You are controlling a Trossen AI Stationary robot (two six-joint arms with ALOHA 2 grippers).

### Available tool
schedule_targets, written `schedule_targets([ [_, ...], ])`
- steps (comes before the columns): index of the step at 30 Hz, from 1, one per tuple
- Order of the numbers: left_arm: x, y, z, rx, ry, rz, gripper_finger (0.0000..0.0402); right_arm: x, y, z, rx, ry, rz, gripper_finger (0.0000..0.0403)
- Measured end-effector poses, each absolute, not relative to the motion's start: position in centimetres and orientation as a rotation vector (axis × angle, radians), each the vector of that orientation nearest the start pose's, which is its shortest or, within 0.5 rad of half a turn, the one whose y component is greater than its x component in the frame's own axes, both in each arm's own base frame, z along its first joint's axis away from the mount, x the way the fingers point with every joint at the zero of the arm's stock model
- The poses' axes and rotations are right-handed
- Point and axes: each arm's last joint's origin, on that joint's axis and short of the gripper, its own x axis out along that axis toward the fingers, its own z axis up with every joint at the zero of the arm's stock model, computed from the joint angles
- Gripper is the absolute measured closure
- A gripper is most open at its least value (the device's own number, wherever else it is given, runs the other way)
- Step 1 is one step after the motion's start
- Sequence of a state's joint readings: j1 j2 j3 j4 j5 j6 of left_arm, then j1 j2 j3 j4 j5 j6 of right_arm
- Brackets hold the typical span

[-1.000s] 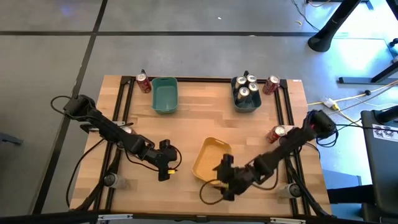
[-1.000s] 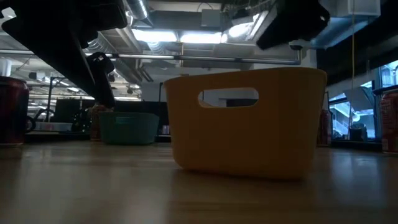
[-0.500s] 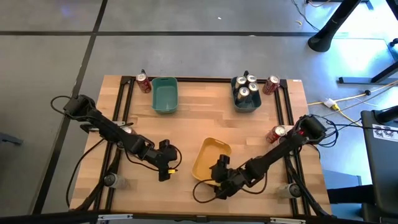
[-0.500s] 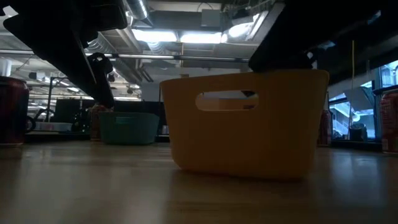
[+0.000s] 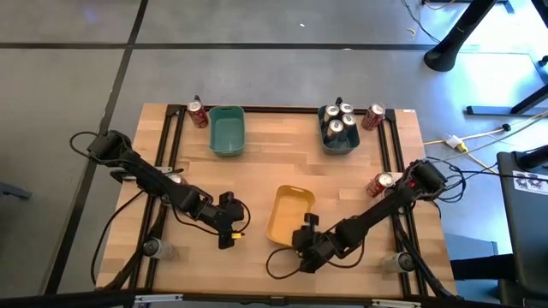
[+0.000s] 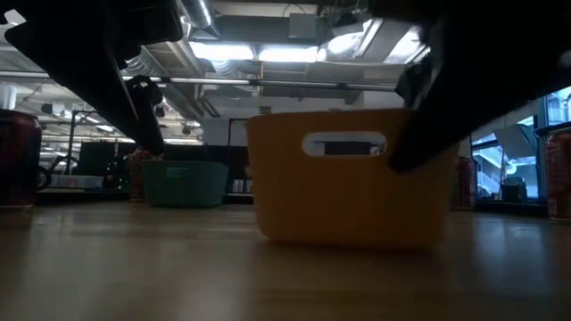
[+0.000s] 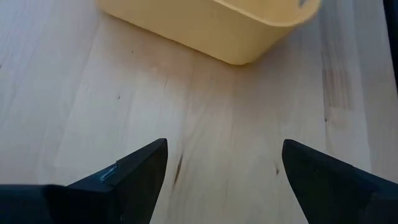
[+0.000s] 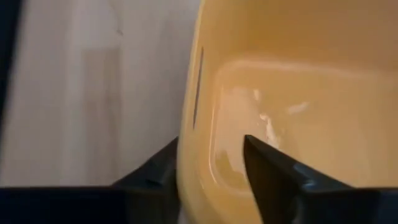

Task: Sort soda cans
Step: Move the yellow bin to the top center of the table

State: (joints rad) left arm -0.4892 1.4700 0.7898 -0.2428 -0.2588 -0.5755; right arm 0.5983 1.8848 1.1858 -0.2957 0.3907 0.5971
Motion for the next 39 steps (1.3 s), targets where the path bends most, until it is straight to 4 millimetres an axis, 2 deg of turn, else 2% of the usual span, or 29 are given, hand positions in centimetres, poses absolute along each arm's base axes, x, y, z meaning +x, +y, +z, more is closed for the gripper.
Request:
schedule_targets([
  [7,25.0,-12.5,18.2,-0.196,0.883,0.038,0.0095,31.7,19.2,15.9,-0.029,0.959,-0.11,0.0386],
  [14,25.3,-11.9,18.2,-0.195,0.882,0.053,0.0095,32.5,16.7,15.9,-0.18,1.018,-0.112,0.0386],
  [18,25.2,-11.5,18.5,-0.177,0.883,0.057,0.0095,33.1,14.3,16.7,-0.289,1.046,-0.08,0.0396],
  [24,24.6,-10.2,20.4,-0.142,0.844,0.045,0.0095,34.8,8.6,17.7,-0.39,1.072,-0.054,0.0399],
  [29,23.7,-8.2,21.8,-0.085,0.85,0.074,0.0095,36.0,2.7,17.8,-0.401,1.099,-0.003,0.0399],
  [33,23.3,-6.6,22.4,-0.048,0.858,0.106,0.0095,36.4,-1.9,18.2,-0.369,1.091,0.03,0.04],
  [39,23.6,-4.7,22.3,0.027,0.878,0.132,0.0095,36.1,-7.0,18.6,-0.328,1.041,0.153,0.0399],
])
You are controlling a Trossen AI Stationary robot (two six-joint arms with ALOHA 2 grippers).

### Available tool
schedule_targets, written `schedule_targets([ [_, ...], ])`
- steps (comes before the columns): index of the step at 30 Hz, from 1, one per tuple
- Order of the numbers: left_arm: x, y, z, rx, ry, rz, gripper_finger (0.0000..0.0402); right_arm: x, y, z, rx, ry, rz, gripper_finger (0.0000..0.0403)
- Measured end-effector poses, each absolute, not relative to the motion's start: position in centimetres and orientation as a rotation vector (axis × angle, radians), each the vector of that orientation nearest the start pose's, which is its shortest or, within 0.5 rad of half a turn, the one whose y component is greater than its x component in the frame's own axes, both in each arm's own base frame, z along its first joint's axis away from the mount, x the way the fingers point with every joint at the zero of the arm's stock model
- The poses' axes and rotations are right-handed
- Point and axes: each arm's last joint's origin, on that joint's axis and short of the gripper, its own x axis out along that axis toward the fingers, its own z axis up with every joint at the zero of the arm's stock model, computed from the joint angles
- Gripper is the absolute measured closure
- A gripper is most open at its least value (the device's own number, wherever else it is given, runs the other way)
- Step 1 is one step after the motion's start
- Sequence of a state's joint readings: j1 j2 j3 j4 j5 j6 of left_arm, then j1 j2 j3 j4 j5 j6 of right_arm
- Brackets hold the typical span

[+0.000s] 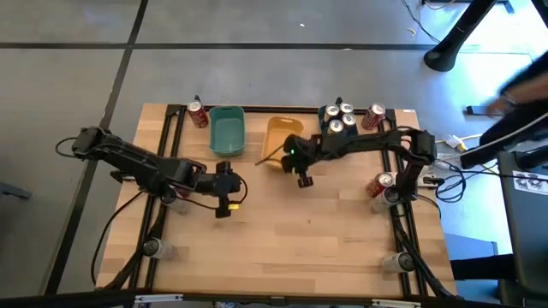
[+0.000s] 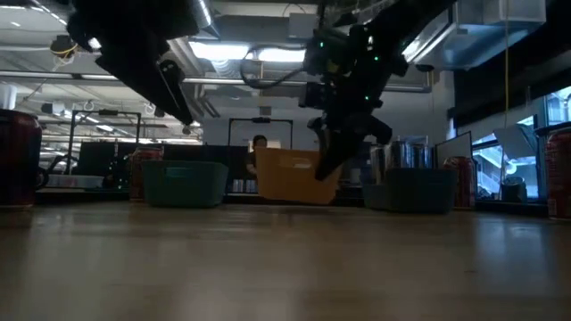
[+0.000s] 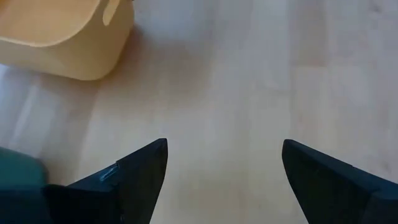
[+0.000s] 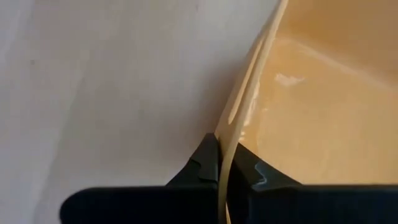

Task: Sort soda cans
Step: Move the yellow bin to the top center of the table, then put the top right red can into the yellow bin

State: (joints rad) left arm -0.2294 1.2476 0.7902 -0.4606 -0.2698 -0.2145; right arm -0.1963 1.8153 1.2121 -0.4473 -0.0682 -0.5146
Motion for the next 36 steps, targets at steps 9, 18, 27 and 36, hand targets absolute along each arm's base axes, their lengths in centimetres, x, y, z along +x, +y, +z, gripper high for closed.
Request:
schedule_targets([
  [9,24.1,-2.3,22.4,0.104,0.883,0.168,0.0095,34.7,-12.1,18.6,-0.26,1.038,0.088,0.0395],
  [18,24.6,-0.7,22.7,0.123,0.841,0.204,0.0095,34.8,-12.7,18.7,-0.302,1.005,0.112,0.0367],
  [27,24.6,0.1,22.7,0.112,0.843,0.233,0.0095,34.8,-12.7,18.8,-0.292,1.002,0.099,0.0303],
  [36,24.6,0.1,22.7,0.111,0.846,0.233,0.0095,33.8,-11.1,23.9,-0.193,1.081,-0.023,0.018],
])
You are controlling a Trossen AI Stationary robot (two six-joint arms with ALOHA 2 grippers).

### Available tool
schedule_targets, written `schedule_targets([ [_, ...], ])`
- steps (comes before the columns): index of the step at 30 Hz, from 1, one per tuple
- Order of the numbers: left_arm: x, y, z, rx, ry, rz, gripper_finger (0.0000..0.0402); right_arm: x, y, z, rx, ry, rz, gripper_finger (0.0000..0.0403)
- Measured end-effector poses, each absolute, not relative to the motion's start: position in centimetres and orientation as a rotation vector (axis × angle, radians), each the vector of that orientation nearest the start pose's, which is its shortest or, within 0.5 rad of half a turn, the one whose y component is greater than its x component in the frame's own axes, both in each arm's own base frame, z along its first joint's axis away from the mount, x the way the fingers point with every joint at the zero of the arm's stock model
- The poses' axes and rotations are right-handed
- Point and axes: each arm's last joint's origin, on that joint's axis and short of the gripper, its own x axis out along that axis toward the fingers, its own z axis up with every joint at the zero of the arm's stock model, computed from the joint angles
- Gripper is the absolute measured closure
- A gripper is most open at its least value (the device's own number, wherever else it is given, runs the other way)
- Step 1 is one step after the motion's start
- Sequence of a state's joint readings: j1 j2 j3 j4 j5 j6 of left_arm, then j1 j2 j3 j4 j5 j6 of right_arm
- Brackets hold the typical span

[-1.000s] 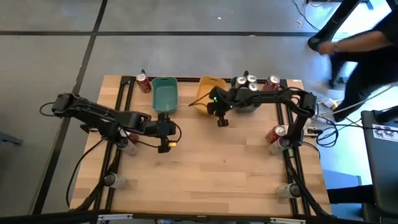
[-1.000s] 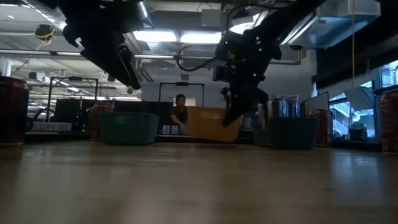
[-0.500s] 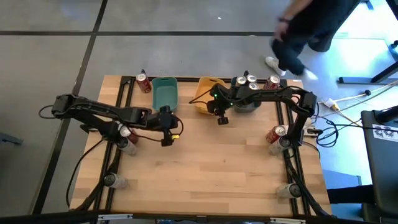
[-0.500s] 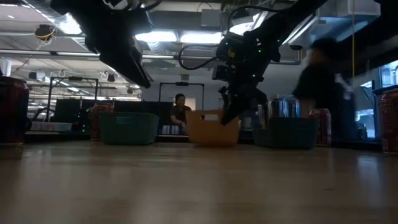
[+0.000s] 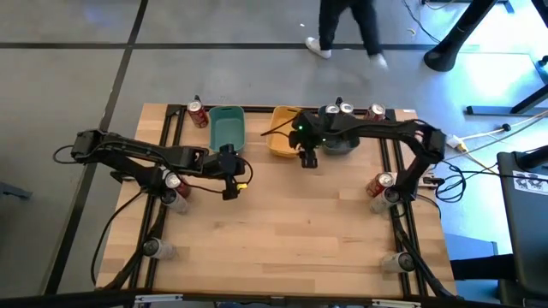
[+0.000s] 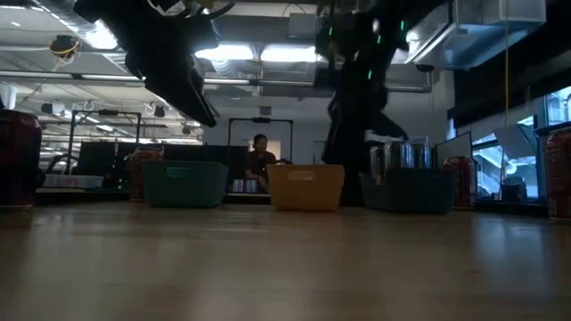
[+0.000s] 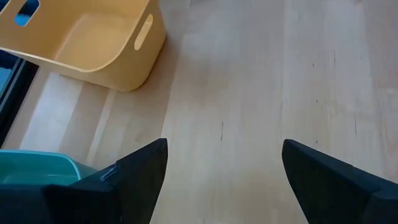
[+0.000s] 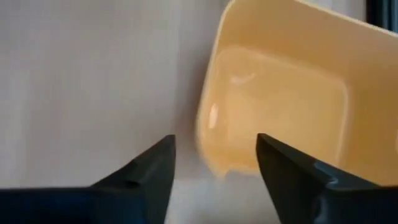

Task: Sort soda cans
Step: Put the top right red can into the yellow bin

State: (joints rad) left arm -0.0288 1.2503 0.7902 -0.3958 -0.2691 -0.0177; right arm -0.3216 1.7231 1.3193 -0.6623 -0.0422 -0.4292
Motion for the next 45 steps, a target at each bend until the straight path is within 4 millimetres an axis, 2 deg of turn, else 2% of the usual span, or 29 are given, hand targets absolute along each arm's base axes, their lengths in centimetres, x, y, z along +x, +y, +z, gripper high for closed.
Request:
schedule_targets([
  [7,24.6,0.3,22.7,0.108,0.847,0.241,0.0095,31.2,-9.5,31.0,-0.042,1.063,-0.101,0.0128],
  [13,24.5,1.3,22.7,0.095,0.852,0.277,0.0095,29.2,-9.0,33.0,0.027,1.051,-0.176,0.0121],
  [18,24.5,2.0,22.7,0.114,0.858,0.291,0.0095,28.9,-9.0,33.1,0.011,1.059,-0.197,0.0121],
  [23,24.4,2.6,22.7,0.136,0.868,0.299,0.0095,29.5,-9.3,32.9,-0.033,1.043,-0.208,0.0119],
  [27,24.4,3.0,22.6,0.125,0.874,0.293,0.0095,28.8,-9.6,32.9,-0.123,1.128,-0.367,0.0095],
  [32,24.3,3.8,22.6,0.098,0.875,0.236,0.0096,26.8,-10.6,32.7,-0.162,1.298,-0.657,0.003],
  [35,24.2,4.4,22.6,0.08,0.873,0.243,0.0096,25.2,-12.0,32.4,-0.072,1.4,-0.672,0.0007],
  [40,24.4,4.5,22.8,0.069,0.846,0.201,0.0096,22.3,-15.6,31.7,0.219,1.445,-0.701,0.0028],
  [45,24.3,4.4,22.6,0.077,0.861,0.167,0.0096,19.2,-19.5,31.8,0.308,1.412,-0.897,0.0041],
])
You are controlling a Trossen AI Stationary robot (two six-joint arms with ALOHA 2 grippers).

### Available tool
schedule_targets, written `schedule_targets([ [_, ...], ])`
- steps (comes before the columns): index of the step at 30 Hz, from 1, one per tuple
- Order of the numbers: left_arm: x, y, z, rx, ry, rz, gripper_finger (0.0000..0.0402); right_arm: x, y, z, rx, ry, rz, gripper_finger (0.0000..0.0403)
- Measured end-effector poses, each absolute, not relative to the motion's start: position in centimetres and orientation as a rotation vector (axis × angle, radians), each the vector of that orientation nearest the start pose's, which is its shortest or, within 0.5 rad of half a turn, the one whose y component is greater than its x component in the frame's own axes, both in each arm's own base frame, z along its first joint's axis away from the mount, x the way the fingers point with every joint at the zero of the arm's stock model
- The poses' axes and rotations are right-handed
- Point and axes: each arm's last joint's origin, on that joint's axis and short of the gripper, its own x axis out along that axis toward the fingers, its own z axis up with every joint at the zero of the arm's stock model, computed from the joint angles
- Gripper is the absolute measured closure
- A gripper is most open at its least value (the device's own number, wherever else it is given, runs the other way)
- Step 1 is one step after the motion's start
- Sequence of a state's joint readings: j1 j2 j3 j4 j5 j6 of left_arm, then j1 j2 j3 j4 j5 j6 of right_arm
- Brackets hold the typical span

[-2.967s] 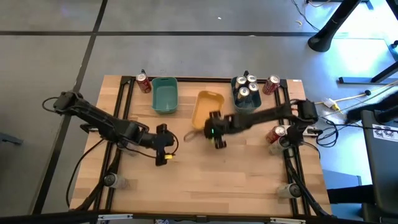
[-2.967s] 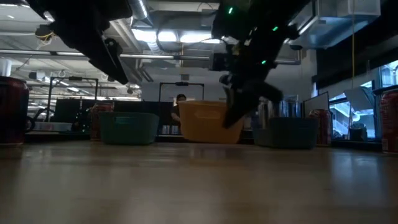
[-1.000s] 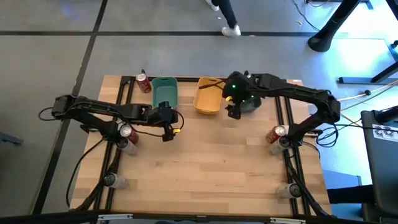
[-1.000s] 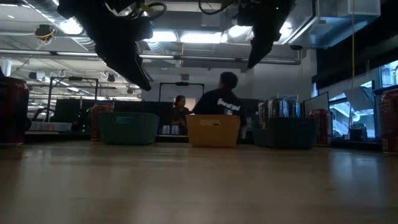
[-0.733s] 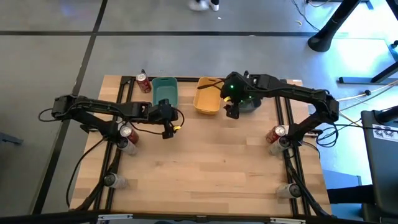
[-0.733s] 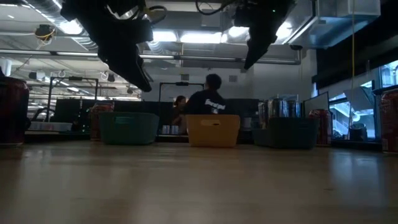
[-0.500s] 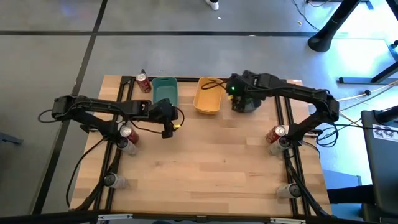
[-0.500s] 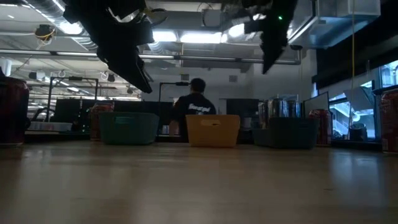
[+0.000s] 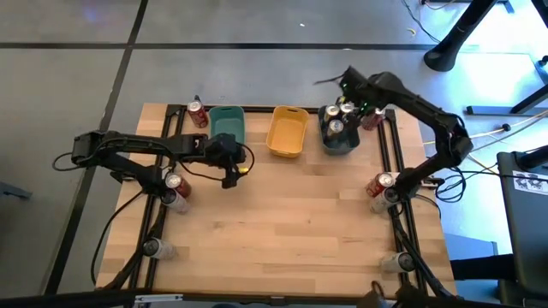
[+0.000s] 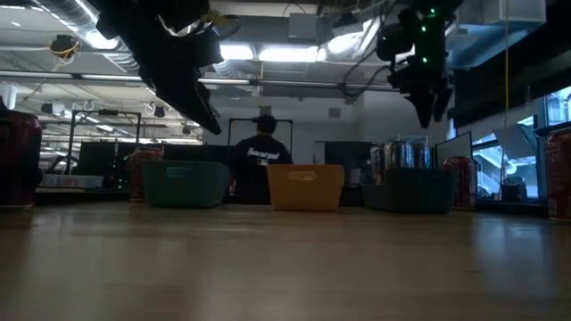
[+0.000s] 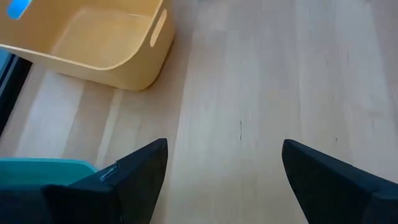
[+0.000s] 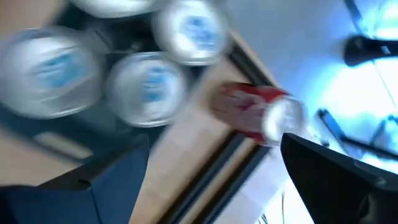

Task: Sort soda cans
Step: Put the top right red can into the yellow bin

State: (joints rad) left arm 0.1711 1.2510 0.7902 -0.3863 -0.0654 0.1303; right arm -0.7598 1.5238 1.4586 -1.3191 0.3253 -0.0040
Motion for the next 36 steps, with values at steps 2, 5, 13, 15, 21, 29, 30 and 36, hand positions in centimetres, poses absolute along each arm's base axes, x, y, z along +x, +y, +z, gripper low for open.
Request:
schedule_targets([
  [2,24.3,4.4,22.7,0.077,0.858,0.167,0.0096,18.3,-20.4,31.8,0.352,1.406,-0.95,0.0042],
  [5,24.3,4.4,22.7,0.063,0.858,0.172,0.0096,17.6,-21.0,31.7,0.424,1.375,-0.968,0.0042],
  [13,24.4,4.4,22.7,0.061,0.849,0.171,0.0096,16.2,-23.9,30.4,0.52,1.362,-1.119,0.0042],
  [15,24.4,4.4,22.7,0.06,0.85,0.172,0.0096,15.9,-24.8,29.7,0.538,1.39,-1.142,0.0042],
  [21,24.3,4.4,22.7,0.061,0.857,0.17,0.0096,15.6,-26.7,27.9,0.582,1.421,-1.17,0.0043],
  [29,24.3,4.4,22.7,0.077,0.858,0.163,0.0096,16.2,-27.7,25.8,0.599,1.495,-1.196,0.0043],
  [30,24.3,4.4,22.7,0.077,0.858,0.163,0.0096,16.2,-27.8,25.5,0.602,1.506,-1.212,0.0043],
  [36,24.3,4.4,22.7,0.074,0.858,0.164,0.0096,16.5,-28.4,24.1,0.6,1.554,-1.26,0.0043],
])
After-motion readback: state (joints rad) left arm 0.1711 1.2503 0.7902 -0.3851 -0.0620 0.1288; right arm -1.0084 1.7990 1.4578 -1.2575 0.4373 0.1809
